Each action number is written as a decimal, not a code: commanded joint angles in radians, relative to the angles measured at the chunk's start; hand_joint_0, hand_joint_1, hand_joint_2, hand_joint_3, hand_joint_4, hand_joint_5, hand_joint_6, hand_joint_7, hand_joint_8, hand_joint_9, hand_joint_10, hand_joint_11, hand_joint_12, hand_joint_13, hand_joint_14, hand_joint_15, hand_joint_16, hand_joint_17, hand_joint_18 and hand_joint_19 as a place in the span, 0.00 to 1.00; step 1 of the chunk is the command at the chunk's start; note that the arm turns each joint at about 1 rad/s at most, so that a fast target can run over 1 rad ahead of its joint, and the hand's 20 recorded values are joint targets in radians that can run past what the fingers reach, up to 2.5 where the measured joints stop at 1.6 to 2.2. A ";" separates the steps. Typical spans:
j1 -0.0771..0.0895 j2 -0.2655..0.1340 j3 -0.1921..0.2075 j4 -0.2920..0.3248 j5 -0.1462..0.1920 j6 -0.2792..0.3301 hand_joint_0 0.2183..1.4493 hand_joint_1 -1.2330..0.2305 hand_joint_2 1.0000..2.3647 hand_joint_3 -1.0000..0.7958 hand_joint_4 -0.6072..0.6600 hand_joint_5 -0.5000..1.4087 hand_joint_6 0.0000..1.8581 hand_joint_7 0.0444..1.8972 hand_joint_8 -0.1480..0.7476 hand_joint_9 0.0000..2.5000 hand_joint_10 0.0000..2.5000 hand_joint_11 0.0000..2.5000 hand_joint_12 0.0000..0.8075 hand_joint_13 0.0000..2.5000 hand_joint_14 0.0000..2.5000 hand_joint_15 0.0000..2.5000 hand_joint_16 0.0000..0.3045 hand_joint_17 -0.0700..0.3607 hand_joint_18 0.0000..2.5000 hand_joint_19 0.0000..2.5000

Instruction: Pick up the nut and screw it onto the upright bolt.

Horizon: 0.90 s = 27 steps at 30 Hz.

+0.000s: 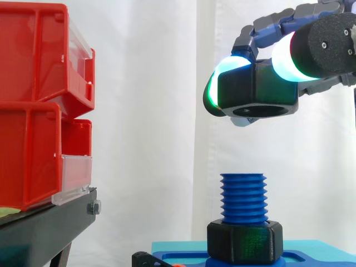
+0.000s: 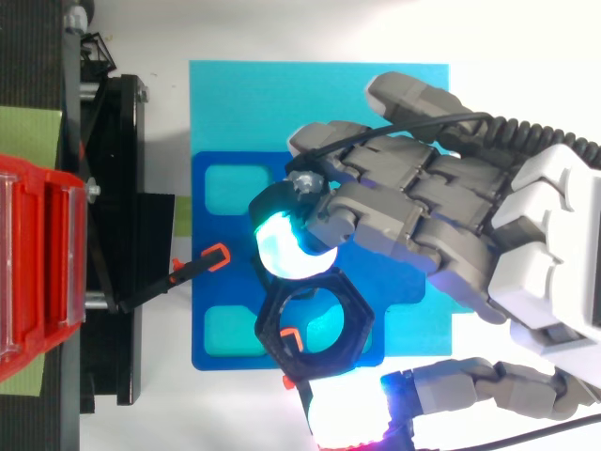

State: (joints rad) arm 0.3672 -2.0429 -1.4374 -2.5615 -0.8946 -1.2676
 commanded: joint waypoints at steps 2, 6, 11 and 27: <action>-0.007 -0.010 0.000 -0.003 -0.007 0.001 0.27 0.39 0.00 0.28 0.74 0.17 0.27 0.65 0.56 0.21 0.00 0.00 0.50 0.21 0.00 0.00 0.17 0.43 0.20 0.01; -0.022 -0.026 0.000 0.000 -0.035 0.007 0.27 0.39 0.00 0.28 0.74 0.17 0.27 0.65 0.56 0.21 0.00 0.00 0.50 0.21 0.00 0.00 0.17 0.43 0.20 0.01; -0.036 -0.039 0.000 0.007 -0.063 0.031 0.27 0.39 0.00 0.28 0.74 0.17 0.27 0.64 0.56 0.21 0.00 0.00 0.50 0.21 0.00 0.00 0.17 0.43 0.20 0.01; -0.051 -0.040 0.000 0.000 -0.087 0.031 0.27 0.40 0.00 0.28 0.73 0.17 0.27 0.65 0.56 0.21 0.00 0.00 0.50 0.22 0.00 0.00 0.17 0.43 0.21 0.01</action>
State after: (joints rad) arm 0.3179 -2.0820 -1.4374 -2.5616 -0.9715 -1.2364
